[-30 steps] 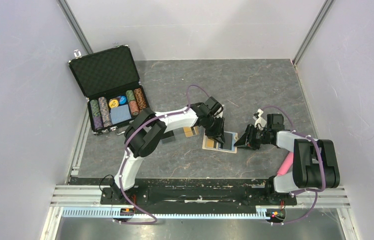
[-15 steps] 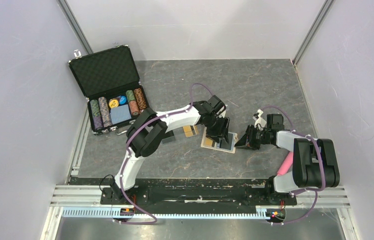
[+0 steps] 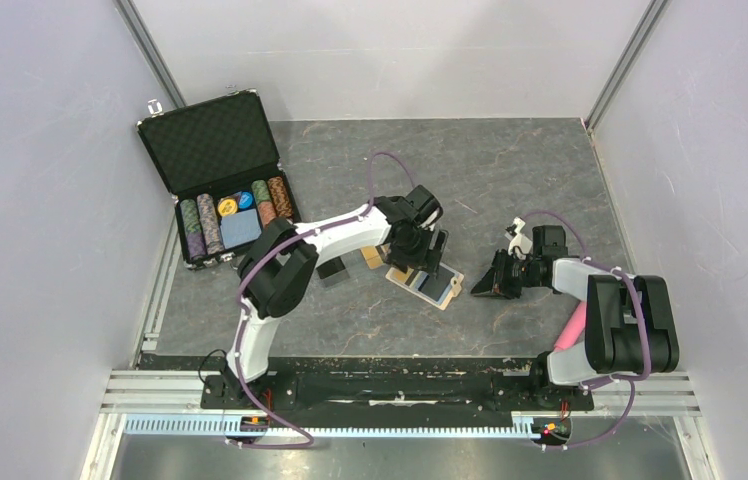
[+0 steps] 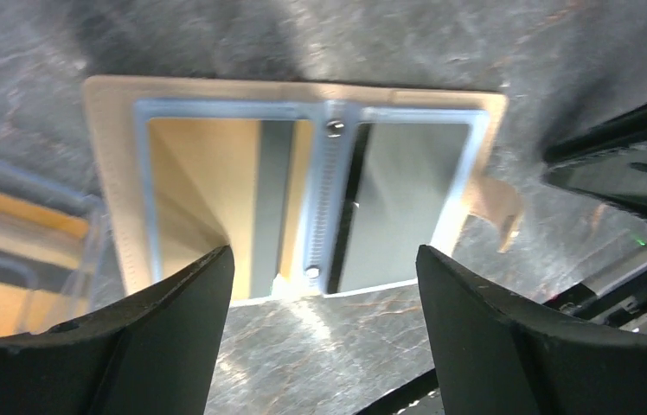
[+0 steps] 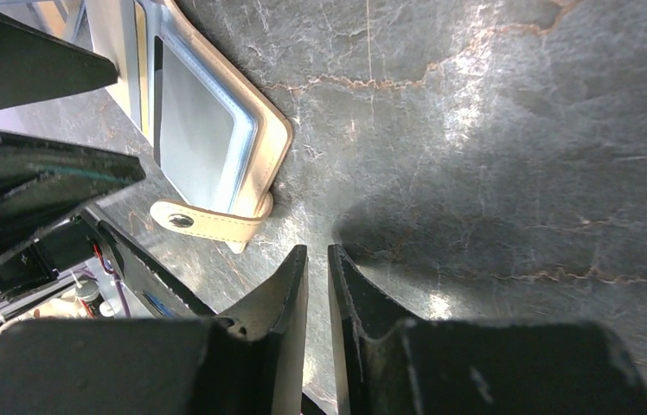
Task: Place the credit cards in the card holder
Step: Insert the credit card into the card holder.
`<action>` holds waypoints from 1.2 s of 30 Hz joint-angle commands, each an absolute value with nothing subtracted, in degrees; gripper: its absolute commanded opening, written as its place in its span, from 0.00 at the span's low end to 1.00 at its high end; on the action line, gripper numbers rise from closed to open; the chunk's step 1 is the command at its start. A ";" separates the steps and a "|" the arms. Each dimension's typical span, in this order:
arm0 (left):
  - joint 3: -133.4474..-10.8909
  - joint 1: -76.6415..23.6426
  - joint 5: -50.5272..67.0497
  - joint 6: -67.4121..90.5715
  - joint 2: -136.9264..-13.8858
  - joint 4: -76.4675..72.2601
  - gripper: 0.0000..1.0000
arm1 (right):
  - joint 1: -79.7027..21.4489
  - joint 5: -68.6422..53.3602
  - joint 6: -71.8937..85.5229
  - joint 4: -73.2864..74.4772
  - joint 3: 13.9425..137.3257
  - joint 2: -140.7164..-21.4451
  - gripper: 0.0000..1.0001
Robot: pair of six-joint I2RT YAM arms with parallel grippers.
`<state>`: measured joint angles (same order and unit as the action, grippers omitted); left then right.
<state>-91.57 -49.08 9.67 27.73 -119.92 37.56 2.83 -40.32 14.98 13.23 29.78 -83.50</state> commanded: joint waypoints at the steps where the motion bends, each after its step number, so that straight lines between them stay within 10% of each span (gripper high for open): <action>1: -88.13 -46.25 7.12 24.73 -115.08 36.67 0.82 | 2.72 -36.58 12.69 14.81 31.45 -84.06 0.17; 36: -69.58 -43.95 23.21 42.50 -108.69 19.89 0.48 | -1.69 -32.26 9.52 25.62 47.49 -83.11 0.15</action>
<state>-70.57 -42.78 22.94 38.94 -111.72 21.30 -1.13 -33.93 11.66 22.50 43.70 -84.01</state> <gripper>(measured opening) 0.459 0.153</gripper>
